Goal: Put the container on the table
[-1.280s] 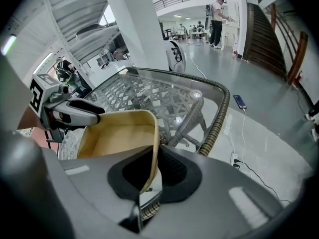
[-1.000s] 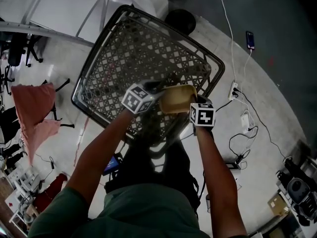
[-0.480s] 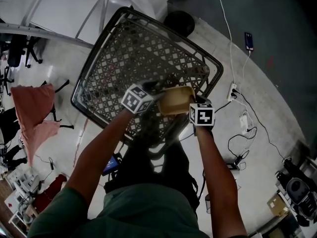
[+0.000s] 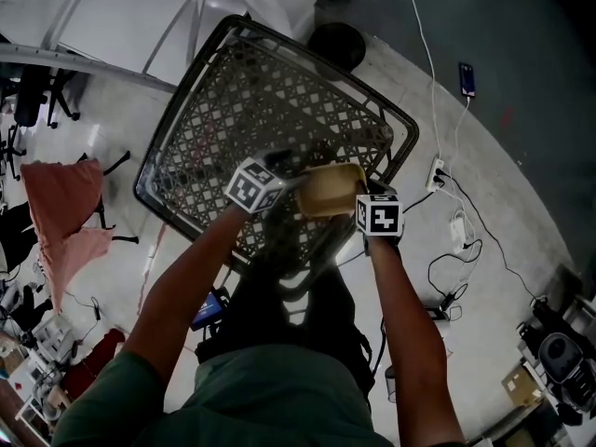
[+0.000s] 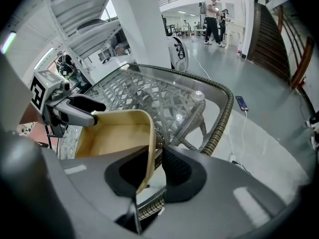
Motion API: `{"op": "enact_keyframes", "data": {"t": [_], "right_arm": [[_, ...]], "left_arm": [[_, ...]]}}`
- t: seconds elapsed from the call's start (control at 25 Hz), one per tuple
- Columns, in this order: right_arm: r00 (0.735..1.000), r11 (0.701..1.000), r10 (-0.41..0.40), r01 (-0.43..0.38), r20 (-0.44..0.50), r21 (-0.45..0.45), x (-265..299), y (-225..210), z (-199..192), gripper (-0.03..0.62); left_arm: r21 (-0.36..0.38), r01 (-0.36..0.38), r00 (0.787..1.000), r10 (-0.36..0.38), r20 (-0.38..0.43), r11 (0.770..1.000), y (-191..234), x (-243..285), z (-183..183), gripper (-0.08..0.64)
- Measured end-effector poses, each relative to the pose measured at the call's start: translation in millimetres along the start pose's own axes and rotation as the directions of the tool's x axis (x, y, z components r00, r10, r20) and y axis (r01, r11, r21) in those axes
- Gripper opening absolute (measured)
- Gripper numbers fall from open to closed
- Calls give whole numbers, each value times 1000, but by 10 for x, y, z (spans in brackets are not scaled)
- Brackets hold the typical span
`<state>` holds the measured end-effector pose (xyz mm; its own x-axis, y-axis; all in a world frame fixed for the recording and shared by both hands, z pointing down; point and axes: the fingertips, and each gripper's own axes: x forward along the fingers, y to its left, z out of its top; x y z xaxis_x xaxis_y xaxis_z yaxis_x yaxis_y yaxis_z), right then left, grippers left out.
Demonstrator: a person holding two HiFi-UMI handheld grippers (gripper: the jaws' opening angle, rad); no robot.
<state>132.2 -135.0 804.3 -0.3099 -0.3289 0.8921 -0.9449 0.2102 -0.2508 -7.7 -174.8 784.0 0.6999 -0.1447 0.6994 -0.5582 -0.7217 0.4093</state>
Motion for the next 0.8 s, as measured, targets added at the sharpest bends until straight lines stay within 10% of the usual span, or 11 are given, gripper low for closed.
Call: {"op": "enact_keyframes", "data": {"t": [0.8], "right_arm": [[1000,1000,-16,16,2,0,-52,90,-32,48]], "left_arm": [[-80,-64,998,66,23,995,168,-171,-49,433]]}}
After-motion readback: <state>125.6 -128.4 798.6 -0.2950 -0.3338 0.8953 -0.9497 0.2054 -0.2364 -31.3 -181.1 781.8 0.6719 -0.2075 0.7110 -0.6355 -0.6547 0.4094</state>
